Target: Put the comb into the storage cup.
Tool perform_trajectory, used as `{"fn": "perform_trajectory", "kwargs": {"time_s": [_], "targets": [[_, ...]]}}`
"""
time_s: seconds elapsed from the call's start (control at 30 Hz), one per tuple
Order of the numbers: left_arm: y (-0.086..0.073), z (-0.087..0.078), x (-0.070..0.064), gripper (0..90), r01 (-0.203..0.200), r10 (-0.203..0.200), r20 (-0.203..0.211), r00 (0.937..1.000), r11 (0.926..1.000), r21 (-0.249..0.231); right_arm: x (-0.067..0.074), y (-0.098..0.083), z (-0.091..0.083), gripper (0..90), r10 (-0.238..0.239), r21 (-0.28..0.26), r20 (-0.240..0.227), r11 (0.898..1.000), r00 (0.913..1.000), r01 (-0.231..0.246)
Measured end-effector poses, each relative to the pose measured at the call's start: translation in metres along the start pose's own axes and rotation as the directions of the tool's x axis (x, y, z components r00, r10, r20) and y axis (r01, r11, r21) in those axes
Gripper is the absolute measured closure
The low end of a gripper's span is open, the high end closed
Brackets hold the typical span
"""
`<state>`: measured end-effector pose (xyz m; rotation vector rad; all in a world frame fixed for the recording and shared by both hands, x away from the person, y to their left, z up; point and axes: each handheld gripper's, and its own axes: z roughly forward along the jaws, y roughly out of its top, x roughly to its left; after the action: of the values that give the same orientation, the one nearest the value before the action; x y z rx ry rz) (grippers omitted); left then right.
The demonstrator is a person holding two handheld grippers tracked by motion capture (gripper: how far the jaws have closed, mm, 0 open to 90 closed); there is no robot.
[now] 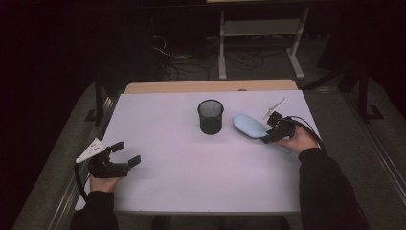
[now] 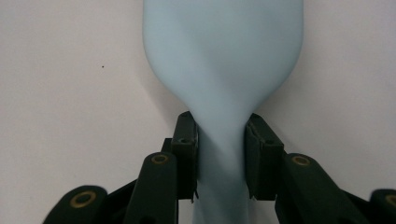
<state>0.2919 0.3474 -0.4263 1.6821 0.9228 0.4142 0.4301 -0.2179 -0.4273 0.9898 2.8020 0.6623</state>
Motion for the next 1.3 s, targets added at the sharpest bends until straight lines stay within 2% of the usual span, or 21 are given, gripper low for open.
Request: {"fn": "perform_trajectory", "kwargs": {"time_s": [0.17, 0.47, 1.3], "targets": [[0.0, 0.0, 0.0, 0.0, -0.001, 0.001, 0.0, 1.0, 1.0, 0.002, 0.0, -0.002, -0.002, 68.0, 0.004, -0.016, -0.012, 1.0, 0.9999, -0.005], [0.0, 0.001, 0.0, 0.0, -0.002, 0.002, -0.002, 1.0, 1.0, 0.005, 0.006, -0.002, -0.008, 68.1, -0.012, -0.033, -0.004, 0.999, 0.9999, 0.012], [0.0, 0.002, -0.001, 0.0, 0.003, -0.003, 0.001, 1.0, 0.9999, 0.012, 0.02, -0.002, -0.043, 68.2, -0.031, -0.112, 0.028, 0.993, 0.9991, 0.034]]}}
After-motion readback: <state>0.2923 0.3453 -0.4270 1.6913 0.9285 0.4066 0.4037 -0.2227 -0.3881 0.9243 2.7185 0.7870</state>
